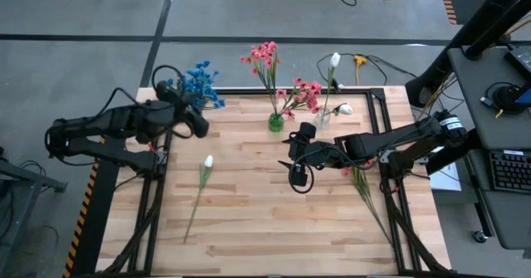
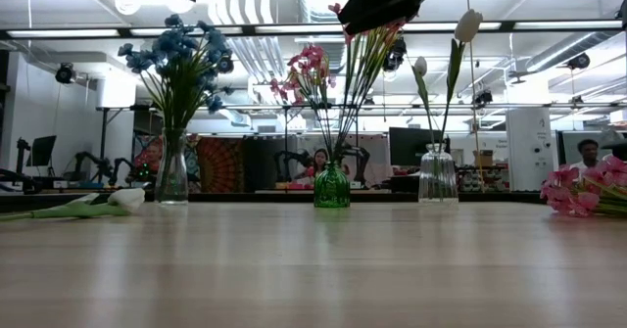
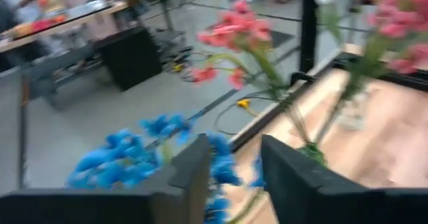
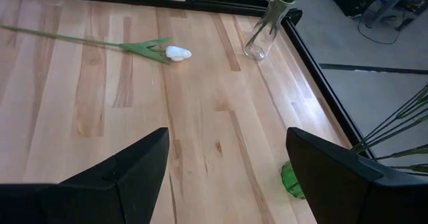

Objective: Sort flowers into vase by color
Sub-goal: Put the blue flowers into the left transparent vase, then put the white flower into the right transparent vase

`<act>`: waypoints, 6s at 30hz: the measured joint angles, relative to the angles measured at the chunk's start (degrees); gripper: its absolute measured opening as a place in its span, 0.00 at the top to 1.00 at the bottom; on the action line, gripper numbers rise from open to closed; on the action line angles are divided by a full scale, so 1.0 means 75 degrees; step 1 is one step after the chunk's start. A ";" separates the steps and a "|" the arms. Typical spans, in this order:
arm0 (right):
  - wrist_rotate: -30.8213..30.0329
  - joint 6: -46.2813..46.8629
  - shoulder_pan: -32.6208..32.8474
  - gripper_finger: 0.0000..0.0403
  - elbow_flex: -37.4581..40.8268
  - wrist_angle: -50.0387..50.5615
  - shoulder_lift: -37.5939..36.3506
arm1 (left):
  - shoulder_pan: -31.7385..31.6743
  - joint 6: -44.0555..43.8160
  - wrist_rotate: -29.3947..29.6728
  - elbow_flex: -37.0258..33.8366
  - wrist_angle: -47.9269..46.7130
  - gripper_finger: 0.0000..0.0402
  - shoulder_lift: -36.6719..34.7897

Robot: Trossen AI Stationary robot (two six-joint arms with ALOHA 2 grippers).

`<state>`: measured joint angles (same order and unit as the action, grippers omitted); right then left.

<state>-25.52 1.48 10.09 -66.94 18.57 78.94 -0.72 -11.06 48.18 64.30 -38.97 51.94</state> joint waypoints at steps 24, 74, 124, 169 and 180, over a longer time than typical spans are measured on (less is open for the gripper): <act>0.0000 0.0064 0.0000 0.27 0.0000 -0.0003 0.0000 | -0.1070 -0.0425 -0.0089 -0.0894 -0.0485 0.97 0.0055; 0.0007 -0.0178 0.0000 0.27 0.0093 0.0044 0.0000 | 0.6993 -0.9713 -0.3351 0.2501 -0.6778 0.96 0.3126; 0.0064 -0.0052 0.0003 0.27 0.0125 -0.0005 0.0000 | 0.5057 -1.2384 -0.4324 -0.3071 -0.1103 0.70 0.5129; 0.1467 -0.0284 0.0020 0.27 0.3202 -0.6215 0.0214 | 0.4939 -0.0516 -0.0912 -0.3005 0.5444 1.00 0.1655; 0.1746 -0.0489 0.0054 0.27 0.3209 -0.8118 0.1085 | 0.3873 0.1673 -0.2056 -0.4106 0.8982 1.00 0.2289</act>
<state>-12.42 -2.19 10.49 -42.87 -42.32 87.07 28.33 1.49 32.76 33.50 28.40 69.11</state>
